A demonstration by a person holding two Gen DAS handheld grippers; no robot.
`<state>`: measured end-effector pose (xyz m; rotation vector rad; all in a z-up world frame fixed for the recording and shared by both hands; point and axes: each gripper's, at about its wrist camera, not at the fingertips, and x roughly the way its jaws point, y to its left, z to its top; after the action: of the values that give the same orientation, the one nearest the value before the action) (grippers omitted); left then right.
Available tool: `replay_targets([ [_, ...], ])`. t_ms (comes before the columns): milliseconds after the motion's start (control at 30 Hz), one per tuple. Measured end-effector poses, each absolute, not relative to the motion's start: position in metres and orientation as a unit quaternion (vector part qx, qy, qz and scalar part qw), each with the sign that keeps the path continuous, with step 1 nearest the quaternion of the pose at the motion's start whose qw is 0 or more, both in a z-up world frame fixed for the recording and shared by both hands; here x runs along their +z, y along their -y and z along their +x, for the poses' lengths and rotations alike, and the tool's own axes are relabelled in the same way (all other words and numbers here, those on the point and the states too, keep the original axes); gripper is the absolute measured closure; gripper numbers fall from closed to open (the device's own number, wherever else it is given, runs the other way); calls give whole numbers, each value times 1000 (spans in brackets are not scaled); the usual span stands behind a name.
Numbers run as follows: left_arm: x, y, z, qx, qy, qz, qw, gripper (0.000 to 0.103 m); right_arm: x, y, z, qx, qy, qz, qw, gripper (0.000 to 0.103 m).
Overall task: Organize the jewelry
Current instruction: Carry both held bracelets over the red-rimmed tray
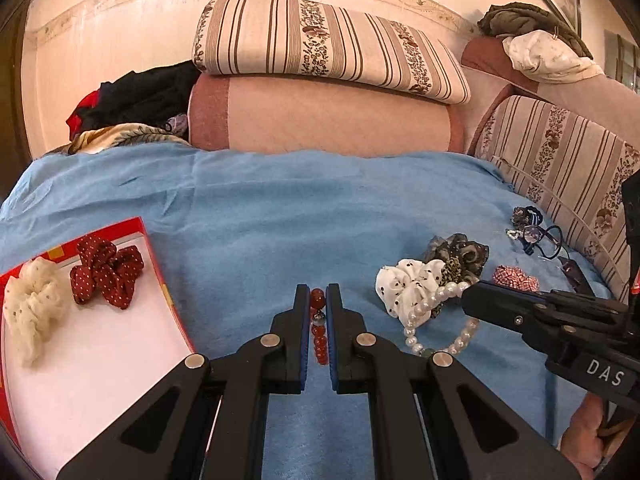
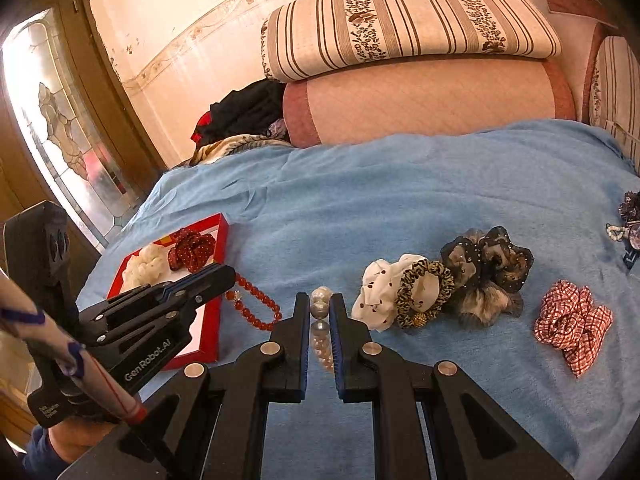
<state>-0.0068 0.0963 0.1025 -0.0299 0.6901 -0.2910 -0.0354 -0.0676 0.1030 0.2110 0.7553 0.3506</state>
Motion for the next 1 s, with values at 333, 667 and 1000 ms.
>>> replay_targets([
  [333, 107, -112, -5, -118, -323, -2, 939, 96, 106, 54, -34, 170, -374, 105, 906, 92],
  [667, 111, -133, -2, -103, -318, -16, 942, 96, 115, 24, -30, 185, -379, 89, 902, 92],
  [1000, 119, -158, -4, -89, -309, -35, 946, 96, 126, -7, -25, 202, -379, 70, 900, 92],
])
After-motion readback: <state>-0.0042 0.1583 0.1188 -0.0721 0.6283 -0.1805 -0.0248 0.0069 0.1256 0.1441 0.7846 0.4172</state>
